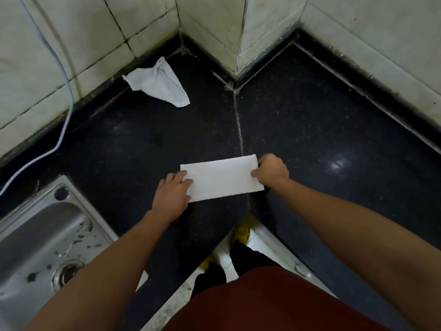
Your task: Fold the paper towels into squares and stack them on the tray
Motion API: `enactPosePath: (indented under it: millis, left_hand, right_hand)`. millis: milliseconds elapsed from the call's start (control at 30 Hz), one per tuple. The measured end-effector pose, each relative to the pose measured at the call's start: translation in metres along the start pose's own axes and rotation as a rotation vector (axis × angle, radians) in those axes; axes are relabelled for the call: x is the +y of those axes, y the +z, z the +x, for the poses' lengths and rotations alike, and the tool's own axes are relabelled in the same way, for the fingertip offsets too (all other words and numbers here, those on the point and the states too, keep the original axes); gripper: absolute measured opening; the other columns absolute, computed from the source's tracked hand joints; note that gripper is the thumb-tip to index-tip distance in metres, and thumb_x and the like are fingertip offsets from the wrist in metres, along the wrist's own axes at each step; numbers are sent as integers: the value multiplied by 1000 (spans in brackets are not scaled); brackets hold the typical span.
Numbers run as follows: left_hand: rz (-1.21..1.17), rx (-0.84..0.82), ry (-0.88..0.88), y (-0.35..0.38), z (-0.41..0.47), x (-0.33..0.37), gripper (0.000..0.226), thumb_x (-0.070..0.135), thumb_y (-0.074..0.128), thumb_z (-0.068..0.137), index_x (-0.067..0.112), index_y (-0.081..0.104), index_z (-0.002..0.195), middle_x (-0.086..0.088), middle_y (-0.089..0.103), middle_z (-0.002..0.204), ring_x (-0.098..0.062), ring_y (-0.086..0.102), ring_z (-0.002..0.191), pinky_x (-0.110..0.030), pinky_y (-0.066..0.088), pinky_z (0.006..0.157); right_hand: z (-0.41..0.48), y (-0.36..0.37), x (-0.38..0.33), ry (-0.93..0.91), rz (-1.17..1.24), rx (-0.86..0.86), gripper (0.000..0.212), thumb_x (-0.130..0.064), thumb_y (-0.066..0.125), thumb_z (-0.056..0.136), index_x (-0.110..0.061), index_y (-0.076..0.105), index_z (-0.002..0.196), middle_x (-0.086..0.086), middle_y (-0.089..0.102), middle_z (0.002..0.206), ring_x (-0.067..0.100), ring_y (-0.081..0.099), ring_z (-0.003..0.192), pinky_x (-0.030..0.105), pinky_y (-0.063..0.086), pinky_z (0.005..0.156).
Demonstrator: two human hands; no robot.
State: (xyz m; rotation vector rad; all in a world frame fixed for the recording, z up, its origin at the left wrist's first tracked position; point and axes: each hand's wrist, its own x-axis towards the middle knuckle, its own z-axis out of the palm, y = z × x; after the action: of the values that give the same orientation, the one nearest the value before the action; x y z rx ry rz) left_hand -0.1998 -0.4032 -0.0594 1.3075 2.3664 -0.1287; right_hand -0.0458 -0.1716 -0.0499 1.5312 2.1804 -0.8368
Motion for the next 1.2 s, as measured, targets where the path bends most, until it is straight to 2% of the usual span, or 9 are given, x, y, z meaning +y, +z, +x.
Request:
enactPosePath:
  millis: [167, 267, 400, 600, 667, 800, 900, 1033, 1200]
  left_hand:
    - [-105, 74, -53, -5, -5, 0, 47, 25, 59, 90, 18, 49, 136, -2, 36, 148, -24, 36, 129, -38, 33, 104]
    - [-203, 158, -108, -9, -15, -7, 39, 22, 60, 89, 16, 55, 127, -2, 47, 136, -22, 43, 120, -35, 38, 98]
    - [-256, 180, -184, -11, -36, -28, 34, 21, 61, 88, 16, 59, 121, -3, 55, 125, -22, 49, 111, -36, 44, 94]
    - [-314, 165, -273, -7, -74, -48, 32, 20, 59, 89, 16, 59, 120, -3, 55, 121, -23, 50, 109, -36, 45, 90]
    - [-327, 142, -305, -3, -87, -55, 33, 21, 58, 90, 16, 57, 122, -3, 54, 122, -23, 50, 111, -36, 45, 92]
    - [-333, 80, -343, 6, -105, -65, 34, 22, 59, 90, 16, 56, 123, -6, 53, 122, -24, 50, 111, -37, 46, 91]
    - [-357, 56, -346, 12, -109, -67, 35, 23, 59, 89, 16, 56, 124, -6, 53, 121, -24, 51, 111, -36, 47, 90]
    - [-376, 64, -306, 5, -98, -60, 35, 25, 60, 89, 18, 56, 123, -3, 51, 121, -21, 50, 112, -36, 48, 89]
    - [-344, 182, -114, -11, -67, -35, 31, 24, 55, 92, 16, 58, 122, -2, 47, 131, -20, 46, 117, -33, 45, 93]
  right_hand:
    - [-5, -15, -9, 182, 569, -187, 29, -9, 73, 76, -1, 62, 102, 14, 68, 99, 26, 67, 82, 38, 58, 65]
    - [-22, -25, -26, 106, 683, -281, 11, -4, 68, 81, -3, 61, 89, 13, 67, 90, 21, 66, 74, 32, 56, 57]
    - [-38, -8, -69, -16, 630, -297, 12, -5, 70, 81, -9, 59, 83, 11, 62, 74, 17, 62, 60, 27, 56, 51]
    - [-48, 48, -127, -94, 475, -340, 23, -6, 70, 79, -11, 52, 65, 9, 62, 64, 21, 65, 55, 41, 61, 67]
    - [-49, 66, -140, -115, 383, -329, 13, -11, 71, 76, -7, 59, 77, 11, 69, 69, 25, 70, 60, 45, 61, 70]
    - [-48, 89, -152, -139, 139, -267, 41, -24, 71, 76, -6, 54, 109, 9, 70, 92, 28, 71, 81, 38, 58, 77]
    - [-52, 94, -151, -184, 17, -188, 49, -35, 74, 79, -7, 50, 112, 6, 63, 98, 27, 64, 94, 32, 46, 71]
    - [-52, 93, -144, -249, 67, -228, 41, -48, 76, 74, -14, 53, 77, 5, 64, 76, 23, 65, 74, 32, 49, 63]
    - [-38, 66, -113, -333, 265, -34, 10, -25, 66, 86, -25, 59, 79, 3, 68, 81, 22, 69, 76, 39, 59, 72]
